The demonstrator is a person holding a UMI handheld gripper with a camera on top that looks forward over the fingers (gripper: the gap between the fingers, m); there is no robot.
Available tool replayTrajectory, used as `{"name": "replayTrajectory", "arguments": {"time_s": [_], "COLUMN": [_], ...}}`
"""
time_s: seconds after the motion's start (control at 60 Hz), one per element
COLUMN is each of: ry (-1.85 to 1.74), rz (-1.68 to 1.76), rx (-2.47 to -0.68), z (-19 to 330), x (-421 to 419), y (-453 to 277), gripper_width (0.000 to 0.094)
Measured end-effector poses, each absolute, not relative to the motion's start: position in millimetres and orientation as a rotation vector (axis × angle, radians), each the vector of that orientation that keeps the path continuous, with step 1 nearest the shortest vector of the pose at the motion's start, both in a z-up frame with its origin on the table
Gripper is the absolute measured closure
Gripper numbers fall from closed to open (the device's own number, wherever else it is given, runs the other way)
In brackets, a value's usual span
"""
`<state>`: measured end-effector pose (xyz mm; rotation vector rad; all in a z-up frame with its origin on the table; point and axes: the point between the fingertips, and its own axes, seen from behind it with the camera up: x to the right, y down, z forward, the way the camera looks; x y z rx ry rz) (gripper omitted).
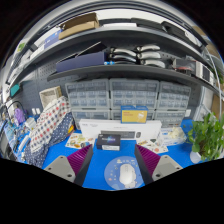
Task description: Arrange mouse
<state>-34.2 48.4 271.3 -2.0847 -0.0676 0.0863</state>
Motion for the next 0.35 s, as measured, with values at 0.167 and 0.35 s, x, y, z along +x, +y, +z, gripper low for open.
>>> {"name": "replayTrajectory", "arguments": {"time_s": [0.167,0.35], "ry": [-0.071,-0.073], "rz": [0.096,0.091], "rx": [-2.078,-2.082], "z": [279.9,276.7], "x": [-43.7,-53.7], "y": [43.4,41.5], "gripper_width": [0.0088,0.0085]}}
